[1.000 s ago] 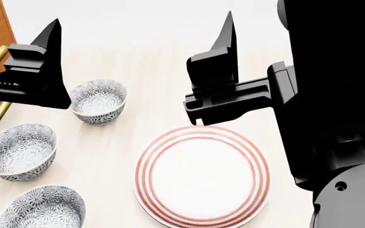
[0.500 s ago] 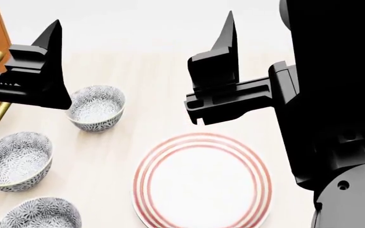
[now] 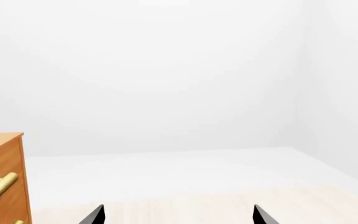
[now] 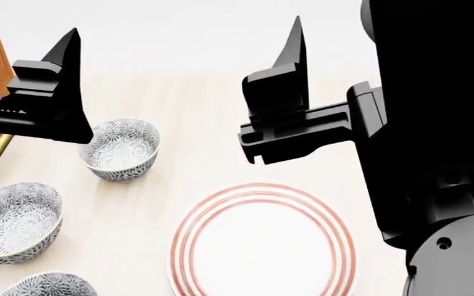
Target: Put the bowl at the front on the plate.
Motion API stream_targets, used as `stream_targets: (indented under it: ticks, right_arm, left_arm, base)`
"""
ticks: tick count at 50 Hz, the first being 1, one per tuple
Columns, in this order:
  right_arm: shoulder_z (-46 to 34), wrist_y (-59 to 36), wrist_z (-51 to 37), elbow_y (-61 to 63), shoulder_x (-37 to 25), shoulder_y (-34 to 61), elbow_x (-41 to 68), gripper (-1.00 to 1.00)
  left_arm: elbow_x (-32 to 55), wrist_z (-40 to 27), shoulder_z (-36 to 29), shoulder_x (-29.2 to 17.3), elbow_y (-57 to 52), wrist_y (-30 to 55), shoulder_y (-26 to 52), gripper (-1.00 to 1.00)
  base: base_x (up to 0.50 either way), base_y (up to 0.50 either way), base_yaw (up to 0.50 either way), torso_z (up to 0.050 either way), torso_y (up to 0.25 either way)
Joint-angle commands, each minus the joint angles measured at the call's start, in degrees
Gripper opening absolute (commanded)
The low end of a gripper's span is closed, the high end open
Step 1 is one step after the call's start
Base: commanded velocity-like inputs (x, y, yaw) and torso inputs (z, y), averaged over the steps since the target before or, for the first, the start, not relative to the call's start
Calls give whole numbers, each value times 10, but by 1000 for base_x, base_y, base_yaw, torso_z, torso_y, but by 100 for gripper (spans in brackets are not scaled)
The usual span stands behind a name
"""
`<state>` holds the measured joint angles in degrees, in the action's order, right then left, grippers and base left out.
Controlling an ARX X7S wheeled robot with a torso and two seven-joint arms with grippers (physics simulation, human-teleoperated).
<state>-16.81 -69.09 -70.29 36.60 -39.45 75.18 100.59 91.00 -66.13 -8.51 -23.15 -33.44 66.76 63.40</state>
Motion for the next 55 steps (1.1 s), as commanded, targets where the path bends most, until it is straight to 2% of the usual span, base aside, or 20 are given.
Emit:
stream_targets:
  ticks: [1, 17, 36, 55]
  right_arm:
    - [-6, 3, -1, -1, -1, 3, 1, 100]
    - [-12, 3, 3, 6, -4, 8, -2, 100]
    - [-11, 9, 27, 10, -6, 3, -16, 100]
    - [-13, 16, 28, 13, -11, 1, -17, 100]
  left_arm:
    - [2, -2, -3, -3, -1, -5, -2, 100]
    - [4, -2, -6, -5, 5, -14, -13, 100]
    - [120, -71, -33, -5, 59, -25, -42, 100]
    - [155, -99, -69, -13, 92, -24, -63, 100]
  base:
    - [82, 0, 0, 0, 0]
    - [30, 0, 0, 0, 0]
    - [0, 0, 0, 0, 0]
    - [0, 0, 0, 0, 0]
